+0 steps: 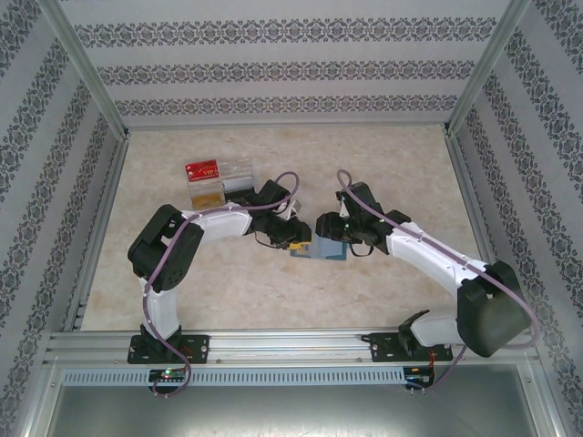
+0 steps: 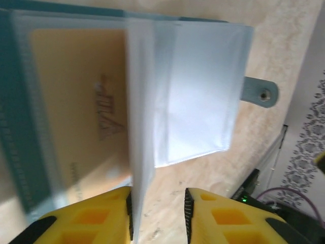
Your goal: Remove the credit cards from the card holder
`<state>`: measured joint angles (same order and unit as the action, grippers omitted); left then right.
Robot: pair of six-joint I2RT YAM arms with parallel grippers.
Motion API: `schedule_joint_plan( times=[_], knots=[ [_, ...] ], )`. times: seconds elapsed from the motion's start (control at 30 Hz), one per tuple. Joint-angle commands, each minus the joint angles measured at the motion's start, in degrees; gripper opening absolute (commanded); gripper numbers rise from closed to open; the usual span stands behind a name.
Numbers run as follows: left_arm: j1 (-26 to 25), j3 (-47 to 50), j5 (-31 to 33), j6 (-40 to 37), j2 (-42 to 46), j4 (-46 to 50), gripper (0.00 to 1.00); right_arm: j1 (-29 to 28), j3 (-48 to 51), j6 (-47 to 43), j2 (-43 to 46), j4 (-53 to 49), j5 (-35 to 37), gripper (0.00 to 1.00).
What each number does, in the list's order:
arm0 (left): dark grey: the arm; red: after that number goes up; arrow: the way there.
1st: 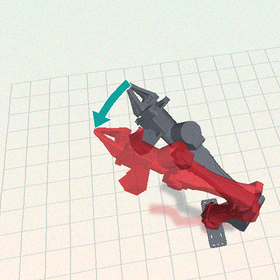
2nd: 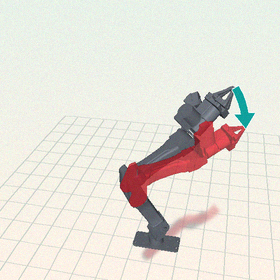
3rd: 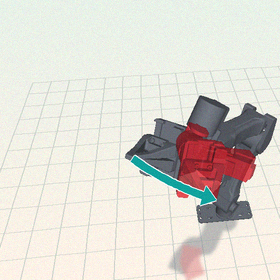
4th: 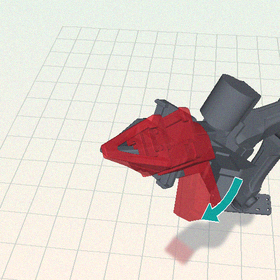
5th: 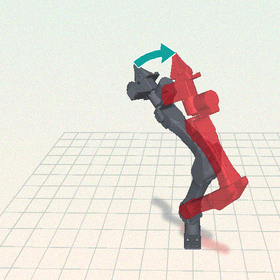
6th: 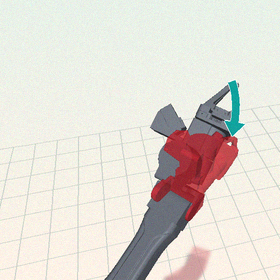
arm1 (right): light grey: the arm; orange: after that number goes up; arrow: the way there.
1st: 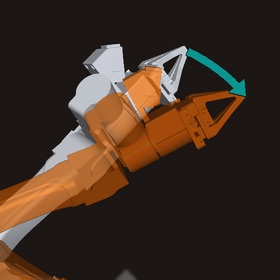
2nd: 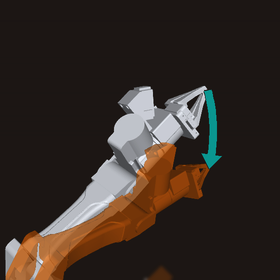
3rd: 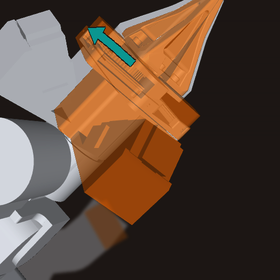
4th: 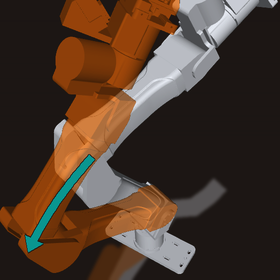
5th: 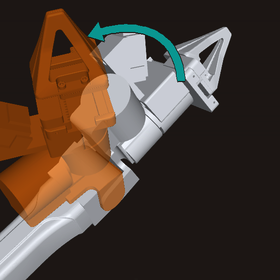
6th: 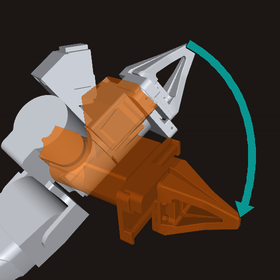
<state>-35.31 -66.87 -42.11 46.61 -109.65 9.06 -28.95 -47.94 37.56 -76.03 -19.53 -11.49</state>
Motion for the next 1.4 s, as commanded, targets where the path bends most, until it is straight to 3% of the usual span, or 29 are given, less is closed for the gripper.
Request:
schedule_joint_plan(
  times=[0.0,0.17,0.6,1.13,1.37],
  knots=[
    [-1.2,-0.1,-3.9,2.7,1.0,-6.2,0.37,1.2,1.9,1.1,3.3,-0.3,0.6,0.48],
    [-3.0,-1.2,-4.8,6.5,-1.0,-11.2,0.45,3.6,4.4,1.9,6.9,-0.4,1.5,0.48],
    [-3.2,-4.2,-2.6,6.7,-3.7,-9.0,0.59,5.1,6.4,1.6,9.5,-0.4,1.6,0.5],
    [-2.8,-5.9,-4.5,10.3,-7.2,-13.5,0.64,5.2,6.1,1.3,7.9,-0.5,2.0,0.49],
    [-0.5,-1.7,-0.2,8.9,-2.8,-11.1,0.59,5.0,5.3,0.6,2.6,-0.1,-0.5,0.33]
  ],
)
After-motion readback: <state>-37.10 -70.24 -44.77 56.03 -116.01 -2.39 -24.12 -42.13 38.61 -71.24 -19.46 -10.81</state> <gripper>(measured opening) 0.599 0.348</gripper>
